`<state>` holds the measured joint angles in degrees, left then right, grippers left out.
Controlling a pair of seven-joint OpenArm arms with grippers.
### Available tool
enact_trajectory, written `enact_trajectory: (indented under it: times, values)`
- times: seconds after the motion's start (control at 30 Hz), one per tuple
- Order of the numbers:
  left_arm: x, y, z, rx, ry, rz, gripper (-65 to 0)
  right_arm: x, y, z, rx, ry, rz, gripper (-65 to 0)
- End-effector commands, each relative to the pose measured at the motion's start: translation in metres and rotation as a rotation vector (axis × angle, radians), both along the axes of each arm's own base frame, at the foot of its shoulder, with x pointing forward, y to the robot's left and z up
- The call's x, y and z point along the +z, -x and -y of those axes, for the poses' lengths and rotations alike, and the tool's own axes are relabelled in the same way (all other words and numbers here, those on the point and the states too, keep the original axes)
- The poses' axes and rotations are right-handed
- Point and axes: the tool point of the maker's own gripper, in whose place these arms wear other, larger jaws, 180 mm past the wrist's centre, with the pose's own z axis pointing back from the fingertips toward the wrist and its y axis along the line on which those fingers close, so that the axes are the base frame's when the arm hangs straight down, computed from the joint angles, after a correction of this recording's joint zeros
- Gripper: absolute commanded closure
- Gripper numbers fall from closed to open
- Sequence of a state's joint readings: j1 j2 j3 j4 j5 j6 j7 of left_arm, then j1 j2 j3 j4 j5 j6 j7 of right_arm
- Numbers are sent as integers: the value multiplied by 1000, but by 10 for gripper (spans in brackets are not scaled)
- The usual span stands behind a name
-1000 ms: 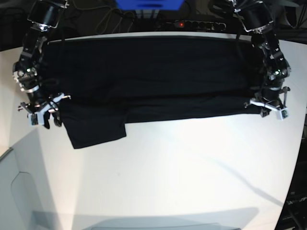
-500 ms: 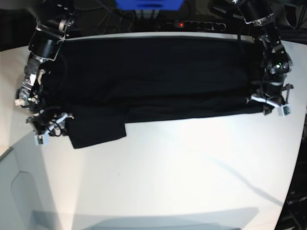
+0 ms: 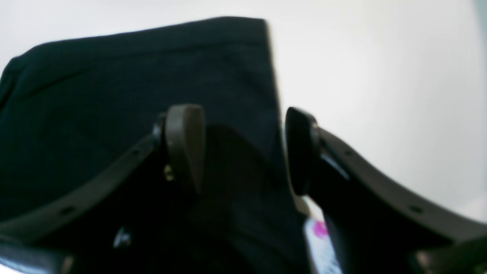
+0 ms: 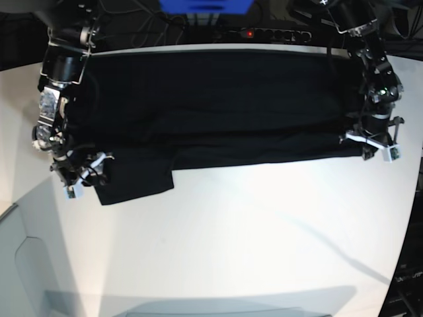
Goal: Fold the T-shirt properly
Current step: 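Regrasp the folded edge with both grippers and fold it again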
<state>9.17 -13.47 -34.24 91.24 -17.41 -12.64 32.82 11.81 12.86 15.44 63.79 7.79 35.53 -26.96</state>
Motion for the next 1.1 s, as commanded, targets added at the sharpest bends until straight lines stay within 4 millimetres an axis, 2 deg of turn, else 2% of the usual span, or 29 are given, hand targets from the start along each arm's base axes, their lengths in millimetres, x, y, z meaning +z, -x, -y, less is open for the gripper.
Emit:
enact_trajectory:
  times: [0.0, 0.07, 0.13, 0.27, 0.3, 0.33, 0.43, 0.57, 0.7, 0.8, 0.87, 0.93, 1.07]
  values:
    - [19, -9, -5, -2, -31, 57, -1, 3, -2, 1, 24, 21, -7, -342]
    - [18, -8, -5, -2, -31, 55, -1, 2, -2, -1, 34, 24, -9, -328]
    - [19, -8, -6, -2, -34, 55, -1, 3, -3, -2, 35, 24, -8, -283]
    - [19, -8, -7, -3, -35, 53, -1, 9, -7, 0, 33, 29, 9, -92]
    - [19, -8, -7, -3, -35, 53, -1, 16, -13, 1, 34, 36, 25, -31]
    - [19, -8, -7, -3, -35, 53, -1, 22, -15, 5, 35, 52, 39, 0]
    - [19, -8, -6, -3, -33, 55, -1, 47, -15, 7, 52, 98, 108, 0]
    - [33, -5, -8, -1, -57, 82, -1, 95, 2, -3, 105, 200, 223, 0]
    - [52, -2, -5, -14, -89, 122, -1, 134, 35, 3, 91, 298, 291, 0]
    - [59, 4, 0, -30, -111, 128, -1, 153, 59, 5, 63, 331, 328, 0]
    - [62, 9, 3, -41, -123, 126, -1, 154, 80, 10, 42, 348, 319, 0]
    - [65, 14, 7, -52, -135, 128, -1, 143, 96, 14, 58, 359, 276, 0]
    - [61, 26, 12, -65, -142, 103, -1, 122, 129, 40, -23, 364, 182, 0]
